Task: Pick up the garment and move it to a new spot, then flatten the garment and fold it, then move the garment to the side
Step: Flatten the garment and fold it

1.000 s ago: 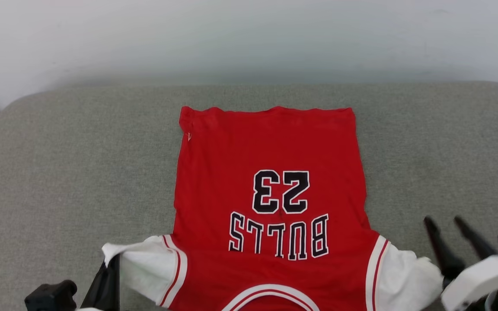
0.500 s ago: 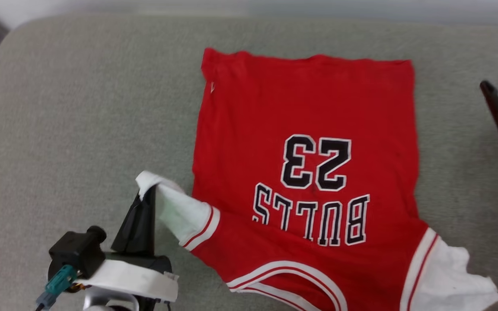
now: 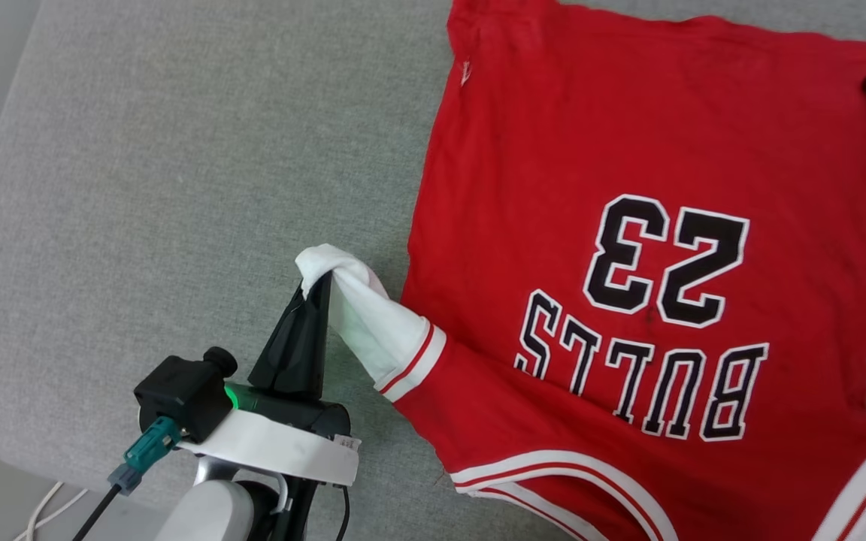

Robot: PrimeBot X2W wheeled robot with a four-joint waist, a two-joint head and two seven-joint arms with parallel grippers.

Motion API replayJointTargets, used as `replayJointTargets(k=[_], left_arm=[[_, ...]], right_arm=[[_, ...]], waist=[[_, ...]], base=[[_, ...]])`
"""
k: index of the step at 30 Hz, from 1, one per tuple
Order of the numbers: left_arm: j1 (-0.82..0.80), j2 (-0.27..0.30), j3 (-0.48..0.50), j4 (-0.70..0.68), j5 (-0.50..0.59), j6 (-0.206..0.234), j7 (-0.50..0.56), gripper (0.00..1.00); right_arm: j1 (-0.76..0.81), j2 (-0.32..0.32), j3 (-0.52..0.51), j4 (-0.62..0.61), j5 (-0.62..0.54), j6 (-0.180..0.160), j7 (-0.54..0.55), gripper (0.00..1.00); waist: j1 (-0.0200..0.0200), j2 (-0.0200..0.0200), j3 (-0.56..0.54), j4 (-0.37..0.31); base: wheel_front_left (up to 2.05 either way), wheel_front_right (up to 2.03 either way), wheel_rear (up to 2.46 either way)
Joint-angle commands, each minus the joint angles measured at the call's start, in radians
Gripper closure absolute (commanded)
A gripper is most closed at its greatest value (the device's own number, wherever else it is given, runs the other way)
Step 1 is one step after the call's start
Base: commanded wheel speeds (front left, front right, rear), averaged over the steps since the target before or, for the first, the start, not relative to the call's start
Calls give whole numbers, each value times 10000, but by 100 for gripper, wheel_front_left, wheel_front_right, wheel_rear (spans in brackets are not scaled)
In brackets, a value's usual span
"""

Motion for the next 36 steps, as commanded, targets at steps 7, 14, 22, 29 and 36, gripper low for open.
replayJointTargets(k=[7, 14, 22, 29, 36], left_arm=[[-352, -267, 12, 435, 93, -296, -119, 100], [-358, -387, -3, 861, 182, -536, -149, 100], [44, -290, 74, 1357, 136, -613, -161, 100], [776, 63, 511, 1652, -151, -319, -68, 100], [1757, 604, 1134, 1572, -453, 130, 184, 100]], right_arm=[[776, 253, 234, 1372, 4, -4, 1108, 33], [718, -45, 82, 1565, -280, -6, 1300, 100], [655, -987, 68, 1007, -441, -8, 1147, 100], [2045, -1291, 608, -202, -49, -6, 1139, 100], [4912, -1242, 474, -2392, 858, -4, 1347, 100]], waist=[[-2, 0, 450, 485], [-2, 0, -62, 526], [-2, 0, -1469, 89], [-2, 0, -2678, -782], [-2, 0, -3615, -2059]], base=[[0, 0, 0], [0, 0, 0], [0, 0, 0], [0, 0, 0], [0, 0, 0]])
